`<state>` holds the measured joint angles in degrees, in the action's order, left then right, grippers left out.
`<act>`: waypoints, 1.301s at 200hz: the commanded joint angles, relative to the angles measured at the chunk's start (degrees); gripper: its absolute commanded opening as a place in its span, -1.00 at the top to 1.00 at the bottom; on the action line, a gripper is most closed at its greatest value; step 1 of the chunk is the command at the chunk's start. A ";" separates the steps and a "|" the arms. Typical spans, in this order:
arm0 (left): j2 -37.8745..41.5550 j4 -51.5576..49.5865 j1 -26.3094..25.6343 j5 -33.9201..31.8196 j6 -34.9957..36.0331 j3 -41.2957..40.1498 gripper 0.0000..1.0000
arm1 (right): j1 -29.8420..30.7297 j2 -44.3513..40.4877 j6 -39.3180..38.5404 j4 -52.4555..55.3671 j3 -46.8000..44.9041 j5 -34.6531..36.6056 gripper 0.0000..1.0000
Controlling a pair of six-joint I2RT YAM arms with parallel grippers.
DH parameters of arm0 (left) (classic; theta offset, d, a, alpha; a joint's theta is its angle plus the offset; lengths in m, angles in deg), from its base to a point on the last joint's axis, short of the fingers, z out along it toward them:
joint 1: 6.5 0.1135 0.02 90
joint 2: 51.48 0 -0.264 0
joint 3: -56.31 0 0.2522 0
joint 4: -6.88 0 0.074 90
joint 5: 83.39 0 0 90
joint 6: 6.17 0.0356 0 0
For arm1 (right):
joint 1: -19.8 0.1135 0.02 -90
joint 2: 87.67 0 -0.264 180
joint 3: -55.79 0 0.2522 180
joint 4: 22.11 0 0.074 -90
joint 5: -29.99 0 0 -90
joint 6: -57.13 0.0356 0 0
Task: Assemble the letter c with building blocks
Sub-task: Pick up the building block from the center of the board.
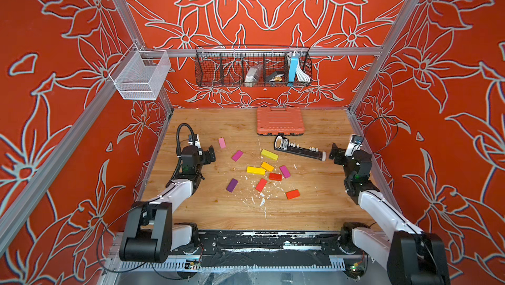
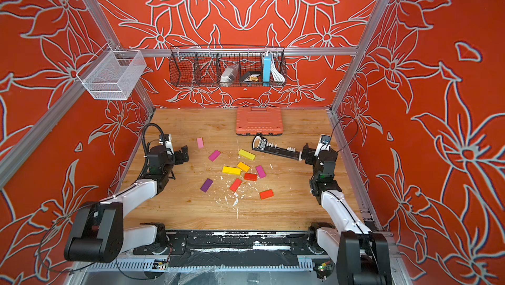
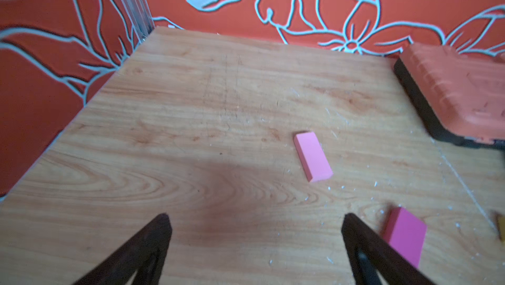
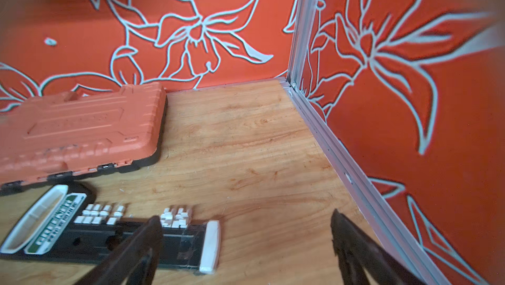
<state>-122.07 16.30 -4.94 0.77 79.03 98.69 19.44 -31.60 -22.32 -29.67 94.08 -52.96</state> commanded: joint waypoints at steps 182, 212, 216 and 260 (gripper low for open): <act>12.10 -40.21 -0.67 7.81 -21.89 17.56 -0.96 | -0.22 -6.60 22.92 33.56 13.90 -9.04 -0.96; 11.32 -43.03 -0.97 9.76 -23.24 19.13 -0.96 | -0.18 -7.29 21.54 37.81 14.84 -8.03 -0.96; 11.19 -43.20 -1.07 9.95 -23.11 19.37 -0.96 | -0.23 -7.47 21.25 38.16 14.86 -7.97 -0.96; 10.51 -44.11 -1.65 10.63 -20.88 20.70 -0.96 | -0.19 -6.90 20.85 41.05 15.61 -9.40 -0.96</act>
<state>-111.49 -26.19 -6.25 10.25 57.50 118.43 19.40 -38.61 -0.77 7.70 107.42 -61.42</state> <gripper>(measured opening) 0.982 0.978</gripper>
